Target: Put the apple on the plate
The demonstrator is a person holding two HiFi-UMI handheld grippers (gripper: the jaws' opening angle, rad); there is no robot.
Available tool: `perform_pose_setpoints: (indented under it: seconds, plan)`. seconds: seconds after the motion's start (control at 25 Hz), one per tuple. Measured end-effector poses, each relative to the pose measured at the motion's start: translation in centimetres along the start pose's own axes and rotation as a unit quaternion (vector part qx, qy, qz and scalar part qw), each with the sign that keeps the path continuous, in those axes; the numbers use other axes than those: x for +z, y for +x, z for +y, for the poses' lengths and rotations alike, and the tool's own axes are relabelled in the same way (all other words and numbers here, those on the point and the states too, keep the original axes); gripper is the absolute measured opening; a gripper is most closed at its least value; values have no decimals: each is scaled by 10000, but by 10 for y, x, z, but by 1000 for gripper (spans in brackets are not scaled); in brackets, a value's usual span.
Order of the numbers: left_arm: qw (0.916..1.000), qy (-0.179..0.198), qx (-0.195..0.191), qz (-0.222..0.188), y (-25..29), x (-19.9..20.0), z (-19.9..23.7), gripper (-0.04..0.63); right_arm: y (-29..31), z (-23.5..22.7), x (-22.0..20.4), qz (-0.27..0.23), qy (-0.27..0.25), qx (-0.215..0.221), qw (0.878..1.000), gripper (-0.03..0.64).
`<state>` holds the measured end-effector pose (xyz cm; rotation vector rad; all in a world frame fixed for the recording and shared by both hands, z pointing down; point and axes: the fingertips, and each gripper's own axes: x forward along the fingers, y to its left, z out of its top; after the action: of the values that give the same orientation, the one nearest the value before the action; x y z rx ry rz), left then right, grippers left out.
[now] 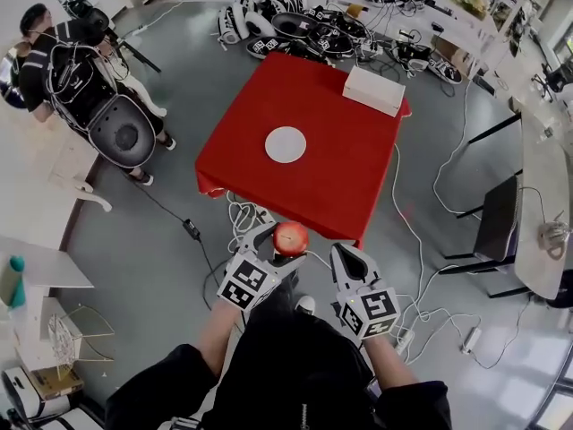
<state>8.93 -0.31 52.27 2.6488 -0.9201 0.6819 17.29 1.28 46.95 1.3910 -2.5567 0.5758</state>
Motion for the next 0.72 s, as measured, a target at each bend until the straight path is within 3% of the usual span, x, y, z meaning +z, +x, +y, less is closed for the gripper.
perform_pose_setpoints:
  seconds: [0.72]
  plan:
    - [9987, 204, -448, 92, 80, 45, 161, 383, 160, -53, 66, 159, -24, -369, 9992, 12]
